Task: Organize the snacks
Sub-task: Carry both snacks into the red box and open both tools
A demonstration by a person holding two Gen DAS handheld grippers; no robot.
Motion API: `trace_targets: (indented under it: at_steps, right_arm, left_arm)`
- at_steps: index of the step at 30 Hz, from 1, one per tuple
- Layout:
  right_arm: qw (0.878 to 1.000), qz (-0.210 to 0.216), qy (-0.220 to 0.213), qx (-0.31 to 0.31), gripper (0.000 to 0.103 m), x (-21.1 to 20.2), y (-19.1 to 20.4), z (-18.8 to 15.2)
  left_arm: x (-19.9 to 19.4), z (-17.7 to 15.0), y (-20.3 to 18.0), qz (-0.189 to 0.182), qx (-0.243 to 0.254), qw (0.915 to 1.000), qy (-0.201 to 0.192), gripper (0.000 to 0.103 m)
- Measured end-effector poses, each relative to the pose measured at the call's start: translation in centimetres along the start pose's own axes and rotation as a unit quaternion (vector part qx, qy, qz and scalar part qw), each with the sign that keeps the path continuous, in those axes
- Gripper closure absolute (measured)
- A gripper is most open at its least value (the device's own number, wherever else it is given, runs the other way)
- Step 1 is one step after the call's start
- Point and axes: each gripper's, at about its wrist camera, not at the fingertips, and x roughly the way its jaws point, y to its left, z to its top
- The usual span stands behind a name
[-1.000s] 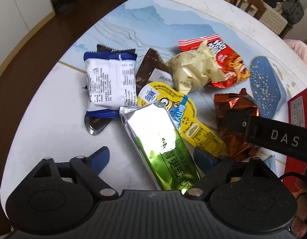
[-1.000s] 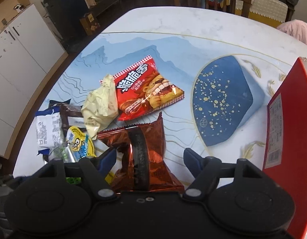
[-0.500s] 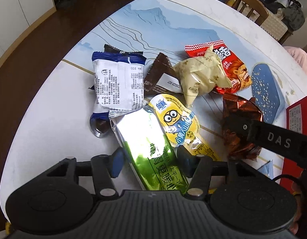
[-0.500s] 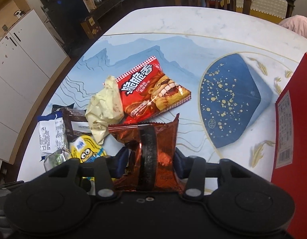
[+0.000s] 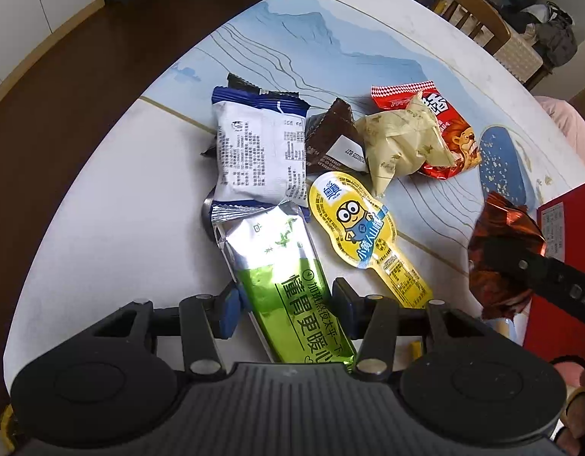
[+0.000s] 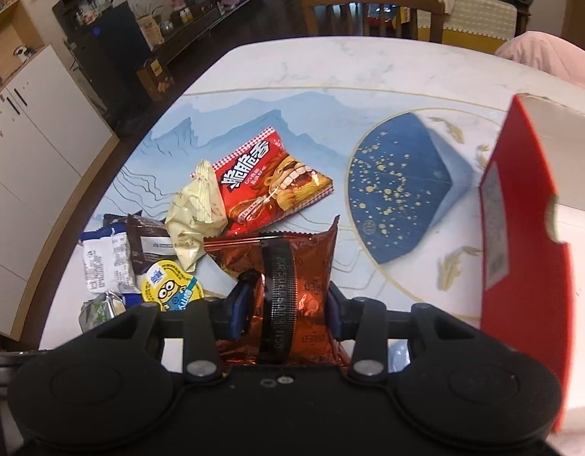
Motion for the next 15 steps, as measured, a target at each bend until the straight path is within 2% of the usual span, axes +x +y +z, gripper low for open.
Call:
trace_targets:
  at_steps: [10, 15]
  right_arm:
    - [0.999, -0.01, -0.042, 0.006, 0.063, -6.5, -0.2, -0.7]
    - [0.997, -0.018, -0.064, 0.026, 0.063, -9.9, -1.5, -0.6]
  left_arm:
    - [-4.4, 0.0, -0.3, -0.045, 0.031, 0.9984, -0.01, 0.053]
    - [-7.2, 0.3, -2.4, -0.071, 0.073, 0.9945, -0.027, 0.053]
